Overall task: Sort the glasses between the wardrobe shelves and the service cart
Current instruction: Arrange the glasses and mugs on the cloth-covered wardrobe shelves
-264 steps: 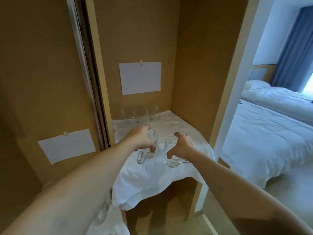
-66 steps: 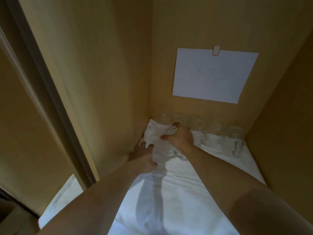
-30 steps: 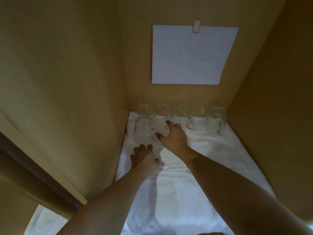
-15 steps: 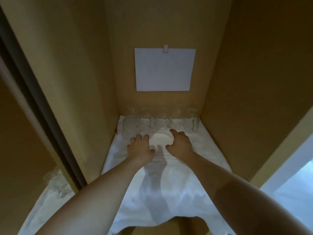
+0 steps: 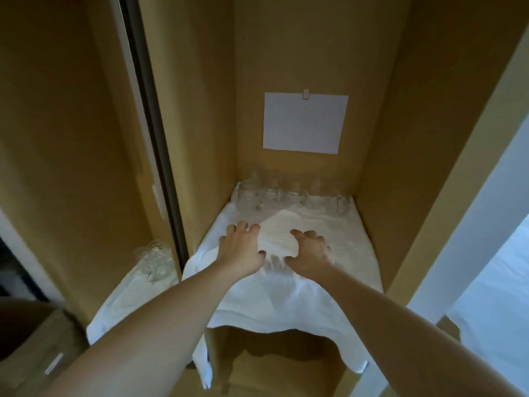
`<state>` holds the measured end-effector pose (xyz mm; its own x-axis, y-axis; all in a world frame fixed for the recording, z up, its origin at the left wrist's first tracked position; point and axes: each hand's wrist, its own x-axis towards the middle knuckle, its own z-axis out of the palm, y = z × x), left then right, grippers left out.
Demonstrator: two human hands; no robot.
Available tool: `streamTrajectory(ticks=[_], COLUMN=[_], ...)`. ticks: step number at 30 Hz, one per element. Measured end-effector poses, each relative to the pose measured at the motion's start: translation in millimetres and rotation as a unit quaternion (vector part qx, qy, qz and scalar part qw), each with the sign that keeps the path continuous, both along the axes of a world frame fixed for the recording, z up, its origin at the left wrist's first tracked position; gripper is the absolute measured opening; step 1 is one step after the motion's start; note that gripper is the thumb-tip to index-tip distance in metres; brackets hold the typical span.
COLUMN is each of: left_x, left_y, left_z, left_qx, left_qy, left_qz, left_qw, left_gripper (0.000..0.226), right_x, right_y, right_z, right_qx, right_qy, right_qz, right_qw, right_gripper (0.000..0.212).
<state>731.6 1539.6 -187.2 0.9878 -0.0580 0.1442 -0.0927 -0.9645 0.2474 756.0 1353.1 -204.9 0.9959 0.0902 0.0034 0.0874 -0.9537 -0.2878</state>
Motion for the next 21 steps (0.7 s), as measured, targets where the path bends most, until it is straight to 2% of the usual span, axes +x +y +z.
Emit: streamTrajectory(ticks=[7,14,21], left_x=[-60.3,-94.2,-138.9], left_y=[46.3,111.4,215.1], left_z=[-11.2,-13.7,-6.9], left_qx=[0.026,0.042,0.021], left_qy=[0.023,0.025,0.069], left_qz=[0.053,0.074,0.076], left_qw=[0.998,0.996,0.994], left_gripper=[0.06,0.058,0.071], right_x=[-40.4,-72.0,-108.3], right_y=[52.3,121.9,220.6], right_z=[-7.3,-9.3,-12.6], right_qx=[0.022,0.021,0.021], right_qy=[0.012,0.012,0.01], right_qz=[0.06,0.08,0.089], right_qw=[0.998,0.997,0.996], right_gripper=[0.077,0.074,0.072])
